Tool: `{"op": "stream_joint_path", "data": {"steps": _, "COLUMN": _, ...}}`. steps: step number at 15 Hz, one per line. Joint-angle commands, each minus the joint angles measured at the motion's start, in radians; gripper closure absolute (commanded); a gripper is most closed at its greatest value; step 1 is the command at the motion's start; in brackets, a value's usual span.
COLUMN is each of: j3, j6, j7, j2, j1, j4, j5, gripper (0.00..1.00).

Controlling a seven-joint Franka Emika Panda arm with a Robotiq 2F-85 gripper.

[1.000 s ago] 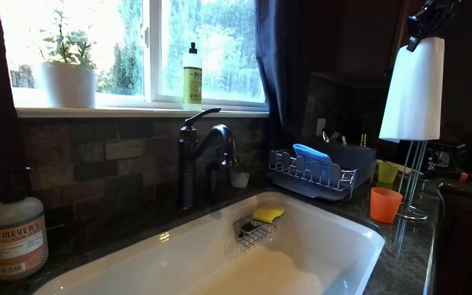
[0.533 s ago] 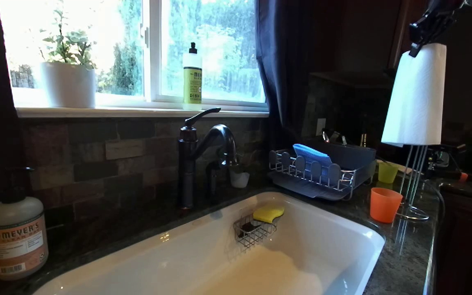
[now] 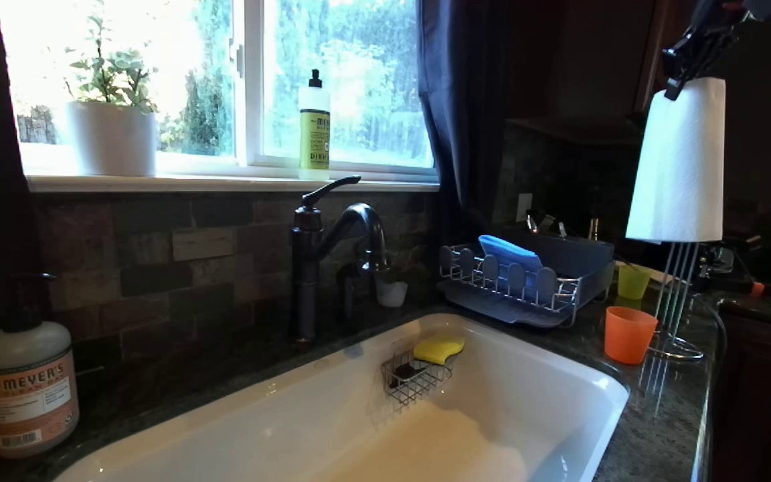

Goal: Put the paper towel on the paper towel holder

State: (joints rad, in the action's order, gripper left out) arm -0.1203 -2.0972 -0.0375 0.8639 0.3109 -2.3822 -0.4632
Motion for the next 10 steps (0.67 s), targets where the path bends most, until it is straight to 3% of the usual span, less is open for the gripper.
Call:
{"op": "stream_joint_path", "data": {"steps": 1, "j3": 0.018, "j6": -0.008, "j7": -0.026, "j2": -0.002, "j1": 0.018, "j4": -0.029, "j5": -0.038, "gripper": 0.57}}
{"op": "stream_joint_path", "data": {"steps": 8, "j3": 0.025, "j6": -0.001, "j7": -0.031, "j2": -0.012, "j1": 0.025, "j4": -0.036, "j5": -0.057, "gripper": 0.04}}
{"op": "stream_joint_path", "data": {"steps": 10, "j3": 0.029, "j6": 0.004, "j7": -0.033, "j2": -0.012, "j1": 0.027, "j4": -0.031, "j5": -0.058, "gripper": 0.0}}
